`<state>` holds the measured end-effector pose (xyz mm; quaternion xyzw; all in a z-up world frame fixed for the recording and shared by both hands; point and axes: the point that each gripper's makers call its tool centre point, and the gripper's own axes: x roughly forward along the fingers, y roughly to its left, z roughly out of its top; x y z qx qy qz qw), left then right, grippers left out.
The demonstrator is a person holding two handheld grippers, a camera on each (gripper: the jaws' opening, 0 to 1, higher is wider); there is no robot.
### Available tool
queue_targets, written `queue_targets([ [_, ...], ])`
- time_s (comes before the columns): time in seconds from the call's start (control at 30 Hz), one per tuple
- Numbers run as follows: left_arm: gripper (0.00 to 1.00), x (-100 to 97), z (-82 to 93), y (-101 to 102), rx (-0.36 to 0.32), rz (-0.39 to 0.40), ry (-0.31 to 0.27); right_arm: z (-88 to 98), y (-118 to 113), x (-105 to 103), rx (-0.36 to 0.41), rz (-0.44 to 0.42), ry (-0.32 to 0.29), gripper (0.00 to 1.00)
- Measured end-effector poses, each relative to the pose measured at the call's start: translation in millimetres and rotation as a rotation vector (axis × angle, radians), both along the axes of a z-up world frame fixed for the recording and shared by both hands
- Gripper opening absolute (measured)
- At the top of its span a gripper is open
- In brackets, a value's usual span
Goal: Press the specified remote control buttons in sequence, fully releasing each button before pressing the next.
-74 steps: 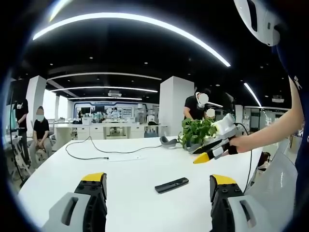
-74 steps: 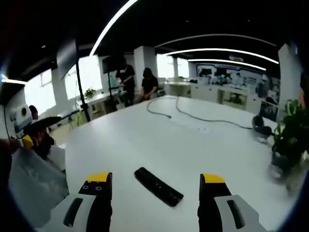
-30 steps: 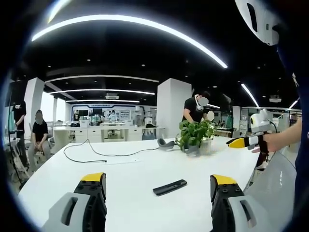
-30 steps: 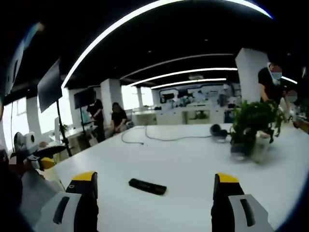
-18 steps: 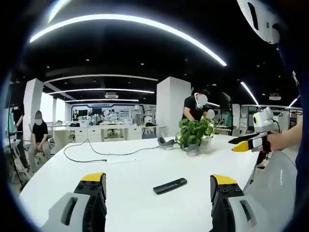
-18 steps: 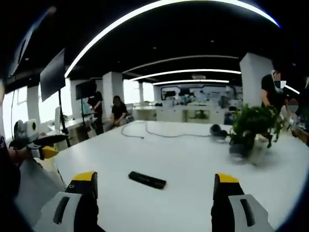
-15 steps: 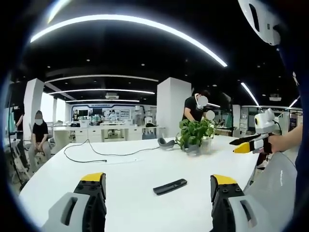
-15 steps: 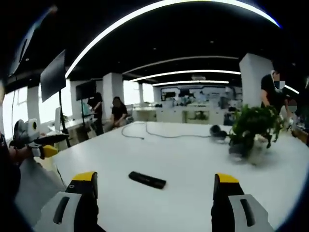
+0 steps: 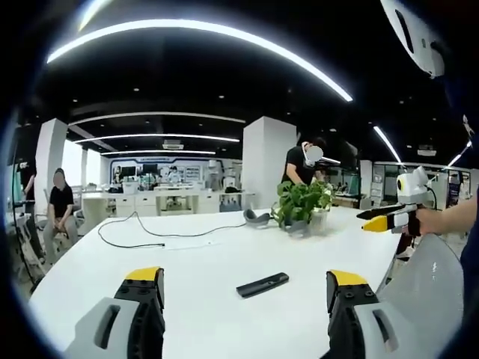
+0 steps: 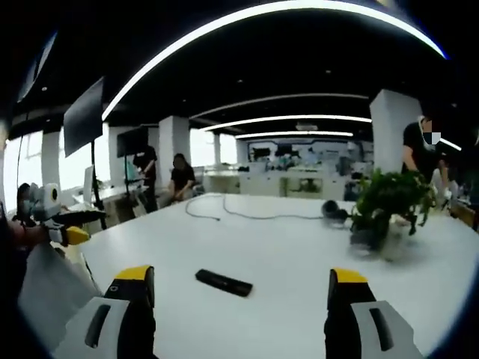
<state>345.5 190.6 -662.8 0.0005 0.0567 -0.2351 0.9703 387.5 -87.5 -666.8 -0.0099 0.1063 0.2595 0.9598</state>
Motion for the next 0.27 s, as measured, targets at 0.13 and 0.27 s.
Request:
queue_targets([
  [0.13,0.94,-0.3,7.8,9.5,-0.026,0.040,-0.047,-1.2,2.3,-1.0,-0.053,0.015,-0.020,0.97],
  [0.27,0.94,0.5,7.7,10.5,-0.039,0.042,-0.045,-0.7,-0.7,-0.7,-0.087,0.003,-0.036,0.95],
])
